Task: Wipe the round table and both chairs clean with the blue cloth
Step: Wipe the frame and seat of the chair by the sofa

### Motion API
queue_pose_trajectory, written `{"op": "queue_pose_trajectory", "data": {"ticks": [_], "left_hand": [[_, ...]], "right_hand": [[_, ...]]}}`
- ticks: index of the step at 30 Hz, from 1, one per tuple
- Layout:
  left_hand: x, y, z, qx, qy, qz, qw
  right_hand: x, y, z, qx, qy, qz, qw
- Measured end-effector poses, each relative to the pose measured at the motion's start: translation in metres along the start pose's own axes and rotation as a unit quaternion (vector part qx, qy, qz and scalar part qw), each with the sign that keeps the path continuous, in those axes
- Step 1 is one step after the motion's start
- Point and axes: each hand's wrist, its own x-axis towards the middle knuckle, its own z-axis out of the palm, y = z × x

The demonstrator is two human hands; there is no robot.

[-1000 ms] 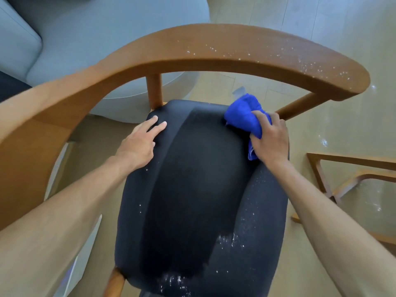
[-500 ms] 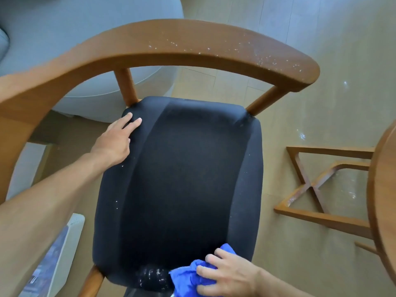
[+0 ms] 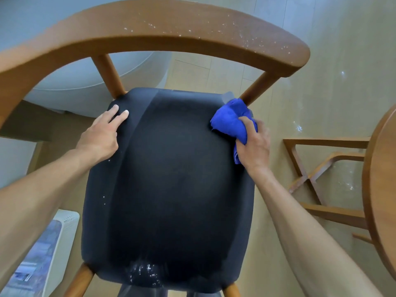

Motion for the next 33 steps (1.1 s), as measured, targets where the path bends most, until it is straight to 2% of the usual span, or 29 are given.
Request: {"op": "queue_pose_trajectory", "data": {"ticks": [3, 6, 8, 10, 13, 15, 17, 20, 23, 25, 26, 27, 29, 31, 33], "left_hand": [[0.0, 0.0, -0.001, -0.001, 0.0, 0.003, 1.0], [-0.001, 0.002, -0.001, -0.003, 0.001, 0.001, 1.0], [0.0, 0.002, -0.002, -0.002, -0.001, 0.0, 1.0], [0.0, 0.0, -0.002, 0.0, -0.001, 0.004, 1.0], [0.001, 0.0, -0.002, 0.001, 0.001, 0.009, 1.0], [0.0, 0.0, -0.001, -0.001, -0.004, 0.007, 1.0], [-0.003, 0.0, -0.002, 0.001, -0.009, 0.007, 1.0], [-0.013, 0.008, -0.009, 0.015, -0.033, 0.016, 0.999], [-0.025, 0.028, -0.033, 0.039, -0.022, 0.047, 0.998], [-0.036, 0.045, -0.061, 0.068, 0.071, 0.15, 0.984], [-0.041, 0.052, -0.078, 0.096, 0.129, 0.216, 0.963], [-0.044, 0.055, -0.097, 0.127, 0.19, 0.265, 0.937], [-0.046, 0.054, -0.134, 0.183, 0.271, 0.273, 0.905], [-0.045, 0.039, -0.166, 0.226, 0.267, 0.195, 0.916], [-0.042, 0.013, -0.183, 0.253, 0.19, 0.095, 0.944]], "right_hand": [[-0.063, 0.01, -0.009, 0.023, -0.018, -0.025, 0.999], [-0.184, 0.025, -0.026, -0.005, -0.114, -0.157, 0.981], [-0.253, 0.035, -0.04, -0.033, -0.236, -0.275, 0.931], [-0.269, 0.045, -0.052, -0.073, -0.336, -0.37, 0.863], [-0.236, 0.049, -0.056, -0.115, -0.34, -0.482, 0.799], [-0.212, 0.053, -0.055, -0.114, -0.299, -0.497, 0.806], [-0.182, 0.054, -0.054, -0.11, -0.241, -0.432, 0.862], [-0.124, 0.042, -0.052, -0.098, -0.171, -0.229, 0.953], [-0.072, 0.008, -0.034, -0.052, -0.11, -0.052, 0.991], [-0.05, -0.019, -0.019, 0.021, -0.069, 0.085, 0.994], [-0.043, -0.03, -0.013, 0.042, -0.055, 0.131, 0.989], [-0.038, -0.038, -0.008, 0.045, -0.047, 0.153, 0.986], [-0.031, -0.048, -0.006, 0.048, -0.056, 0.162, 0.984], [-0.018, -0.056, -0.007, 0.055, -0.077, 0.147, 0.985], [0.009, -0.07, -0.002, 0.051, -0.082, 0.097, 0.991]]}}
